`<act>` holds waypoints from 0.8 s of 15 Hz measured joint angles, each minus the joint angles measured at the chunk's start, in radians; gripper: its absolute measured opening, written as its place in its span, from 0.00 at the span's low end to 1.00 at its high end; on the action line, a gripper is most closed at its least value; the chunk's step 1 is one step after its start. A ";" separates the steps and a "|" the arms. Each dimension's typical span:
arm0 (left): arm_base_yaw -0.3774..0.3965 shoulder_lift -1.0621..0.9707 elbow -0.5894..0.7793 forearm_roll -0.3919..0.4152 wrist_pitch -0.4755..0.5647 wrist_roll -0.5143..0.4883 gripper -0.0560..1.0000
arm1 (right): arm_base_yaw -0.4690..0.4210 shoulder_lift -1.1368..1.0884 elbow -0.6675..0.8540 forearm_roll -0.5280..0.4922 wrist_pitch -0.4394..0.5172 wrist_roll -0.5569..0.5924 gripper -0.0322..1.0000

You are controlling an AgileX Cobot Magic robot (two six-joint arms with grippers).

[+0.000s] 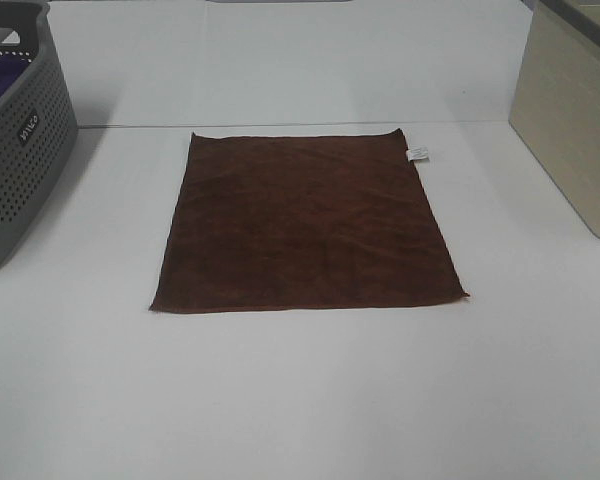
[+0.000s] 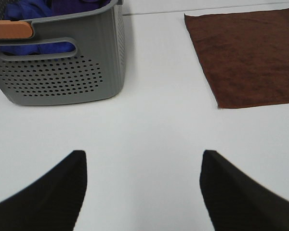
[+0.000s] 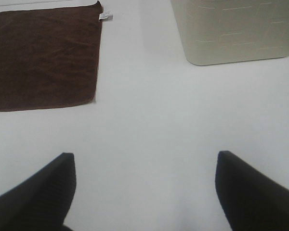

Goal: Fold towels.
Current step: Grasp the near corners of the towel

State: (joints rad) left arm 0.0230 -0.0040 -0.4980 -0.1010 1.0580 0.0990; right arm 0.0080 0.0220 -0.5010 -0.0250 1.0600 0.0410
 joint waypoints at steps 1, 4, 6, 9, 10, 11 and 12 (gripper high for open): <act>0.000 0.000 0.000 0.000 0.000 0.000 0.66 | 0.000 0.000 0.000 0.000 0.000 0.000 0.77; 0.000 0.000 0.000 0.000 0.000 0.000 0.66 | 0.000 0.000 0.000 0.000 0.000 0.000 0.77; 0.000 0.000 0.000 0.000 0.000 0.000 0.66 | 0.000 0.000 0.000 0.000 0.000 0.000 0.77; 0.000 0.000 0.000 0.000 0.000 0.000 0.66 | 0.000 0.000 0.000 0.000 0.000 0.000 0.77; 0.000 0.000 0.000 0.000 0.000 0.000 0.66 | 0.000 0.000 0.000 0.000 0.000 0.000 0.77; 0.000 0.000 0.000 0.000 0.000 0.000 0.66 | 0.000 0.000 0.000 0.000 0.000 0.000 0.77; 0.000 0.000 0.000 0.000 0.000 0.000 0.66 | 0.000 0.000 0.000 0.000 0.000 0.000 0.77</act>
State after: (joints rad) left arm 0.0230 -0.0040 -0.4980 -0.1010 1.0580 0.0990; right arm 0.0080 0.0220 -0.5010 -0.0250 1.0600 0.0410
